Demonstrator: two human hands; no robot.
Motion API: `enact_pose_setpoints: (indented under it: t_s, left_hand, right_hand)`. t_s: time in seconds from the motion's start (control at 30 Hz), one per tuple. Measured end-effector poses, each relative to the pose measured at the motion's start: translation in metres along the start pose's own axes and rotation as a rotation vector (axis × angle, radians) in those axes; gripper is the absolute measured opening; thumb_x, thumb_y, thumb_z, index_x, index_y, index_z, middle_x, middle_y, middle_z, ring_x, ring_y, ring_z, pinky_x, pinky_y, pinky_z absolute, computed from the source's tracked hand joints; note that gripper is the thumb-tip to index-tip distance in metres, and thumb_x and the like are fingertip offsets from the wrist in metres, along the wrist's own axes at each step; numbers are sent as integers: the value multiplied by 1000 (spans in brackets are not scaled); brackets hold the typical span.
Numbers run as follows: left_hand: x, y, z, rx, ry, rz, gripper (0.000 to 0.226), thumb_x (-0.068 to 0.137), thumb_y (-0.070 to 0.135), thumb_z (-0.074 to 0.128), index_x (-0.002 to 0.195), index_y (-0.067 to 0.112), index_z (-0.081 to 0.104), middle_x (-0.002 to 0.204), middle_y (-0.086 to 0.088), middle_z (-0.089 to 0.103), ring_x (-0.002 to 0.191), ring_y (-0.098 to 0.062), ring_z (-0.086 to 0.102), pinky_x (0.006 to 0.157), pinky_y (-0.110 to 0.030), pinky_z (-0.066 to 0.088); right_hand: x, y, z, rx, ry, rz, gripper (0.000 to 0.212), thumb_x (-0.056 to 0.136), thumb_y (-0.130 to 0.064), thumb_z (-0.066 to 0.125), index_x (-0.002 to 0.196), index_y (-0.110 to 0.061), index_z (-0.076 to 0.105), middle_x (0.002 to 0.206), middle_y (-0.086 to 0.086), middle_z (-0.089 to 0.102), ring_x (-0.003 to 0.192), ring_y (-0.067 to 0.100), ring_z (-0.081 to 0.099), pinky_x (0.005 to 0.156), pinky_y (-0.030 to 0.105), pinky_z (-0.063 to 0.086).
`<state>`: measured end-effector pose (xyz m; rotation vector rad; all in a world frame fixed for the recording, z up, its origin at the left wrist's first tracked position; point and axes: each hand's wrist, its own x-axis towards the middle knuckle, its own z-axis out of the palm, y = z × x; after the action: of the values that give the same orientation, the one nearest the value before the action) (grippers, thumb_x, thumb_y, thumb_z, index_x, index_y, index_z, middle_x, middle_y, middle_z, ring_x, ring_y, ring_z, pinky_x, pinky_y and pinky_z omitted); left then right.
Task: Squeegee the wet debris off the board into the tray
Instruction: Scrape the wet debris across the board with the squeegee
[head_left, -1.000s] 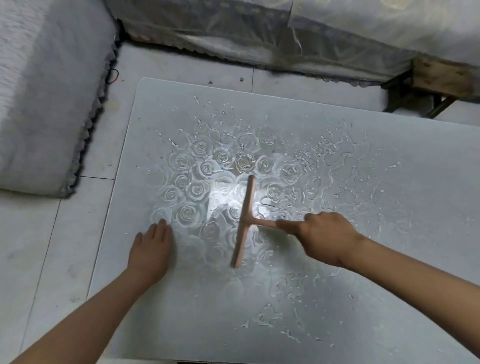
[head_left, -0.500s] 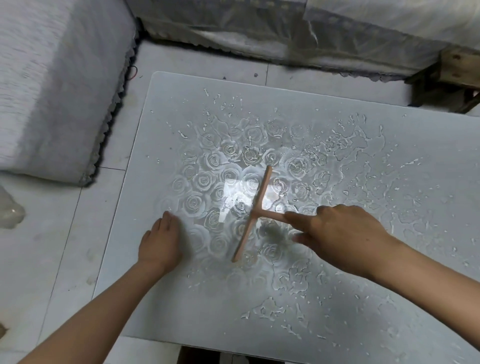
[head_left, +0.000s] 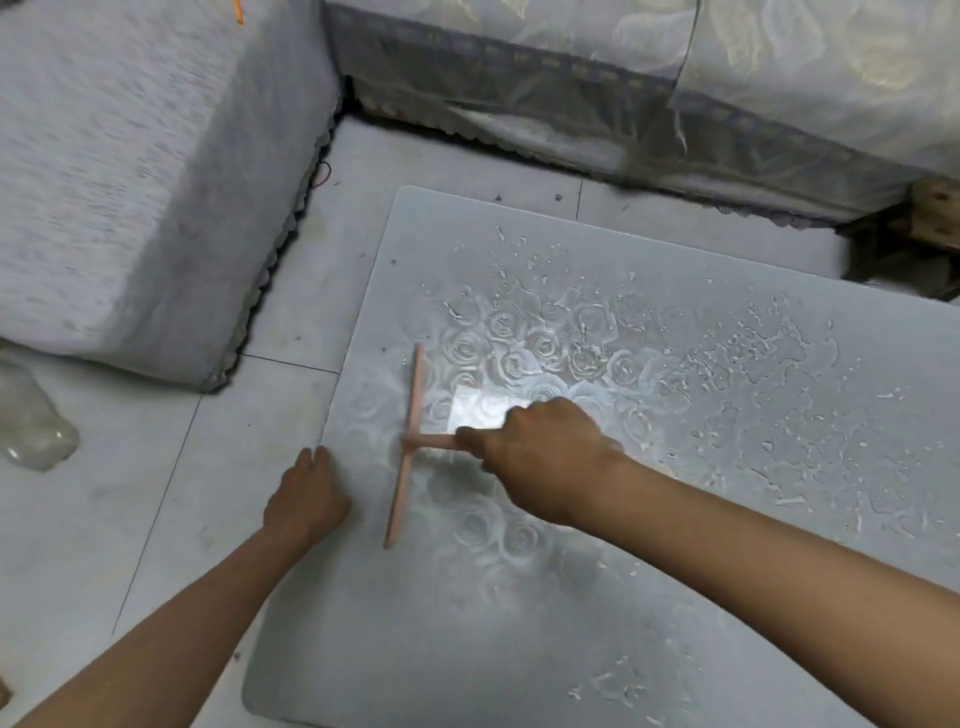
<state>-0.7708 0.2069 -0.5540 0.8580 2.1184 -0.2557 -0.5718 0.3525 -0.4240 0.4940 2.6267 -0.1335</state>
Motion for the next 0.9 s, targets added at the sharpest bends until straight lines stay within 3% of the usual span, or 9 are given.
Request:
enact_pose_setpoints:
  t_s: [0.13, 0.2, 0.4, 0.5, 0.57, 0.67, 0.73, 0.9]
  left_hand:
    - [32, -36, -16, -158, -53, 29, 65, 93, 9, 47, 150, 0, 17, 153, -20, 26, 140, -31, 30, 109, -31, 27]
    - [44, -45, -20, -244, -108, 74, 62, 95, 8, 47, 150, 4, 19, 151, -20, 32, 138, -29, 35, 108, -30, 31]
    - [80, -62, -42, -242, -157, 157, 54, 92, 14, 42, 145, 10, 32, 137, -10, 51, 122, -29, 50, 95, -29, 40]
    - [92, -55, -47, -260, -169, 167, 42, 89, 15, 40, 131, 12, 46, 124, -10, 58, 111, -30, 55, 79, -28, 41]
    - [96, -50, -50, -297, -190, 176, 28, 87, 13, 42, 113, 11, 52, 116, -12, 61, 106, -32, 57, 70, -28, 37]
    - [104, -42, -52, -353, -208, 188, 20, 88, 13, 47, 106, 11, 55, 120, -10, 61, 109, -30, 57, 78, -28, 42]
    - [110, -37, -54, -391, -215, 175, 35, 91, 17, 49, 125, 16, 58, 130, -6, 59, 117, -27, 55, 93, -30, 45]
    - [121, -32, -61, -508, -201, 160, 34, 93, 15, 49, 124, 17, 64, 129, -6, 61, 118, -24, 56, 101, -30, 43]
  right_hand:
    - [80, -33, -13, -82, -35, -14, 41, 98, -19, 40, 138, -28, 39, 105, 7, 61, 92, 28, 61, 62, 31, 27]
    - [94, -29, -12, -72, -75, 33, 41, 98, -20, 41, 137, -31, 38, 105, 8, 60, 92, 28, 61, 63, 31, 29]
    - [41, 14, 10, 9, -231, 235, 48, 100, -39, 34, 142, -52, 16, 105, 2, 57, 90, 23, 62, 63, 28, 35]
    - [17, 29, 1, -16, -275, 332, 48, 100, -40, 33, 143, -52, 17, 93, -3, 55, 83, 19, 63, 62, 28, 39]
    - [19, 26, -10, -29, -196, 299, 50, 97, -36, 43, 142, -50, 26, 88, -1, 59, 74, 21, 64, 59, 31, 44]
    - [52, 4, -32, 10, -114, 189, 57, 94, -30, 51, 140, -52, 27, 87, 3, 59, 74, 26, 64, 57, 31, 41]
    - [90, -13, -36, 41, -109, 144, 59, 95, -26, 45, 143, -49, 20, 96, 5, 57, 86, 29, 62, 62, 31, 34]
    - [123, -26, -22, 87, -176, 213, 60, 92, -18, 44, 140, -48, 26, 95, 8, 53, 87, 30, 59, 65, 31, 31]
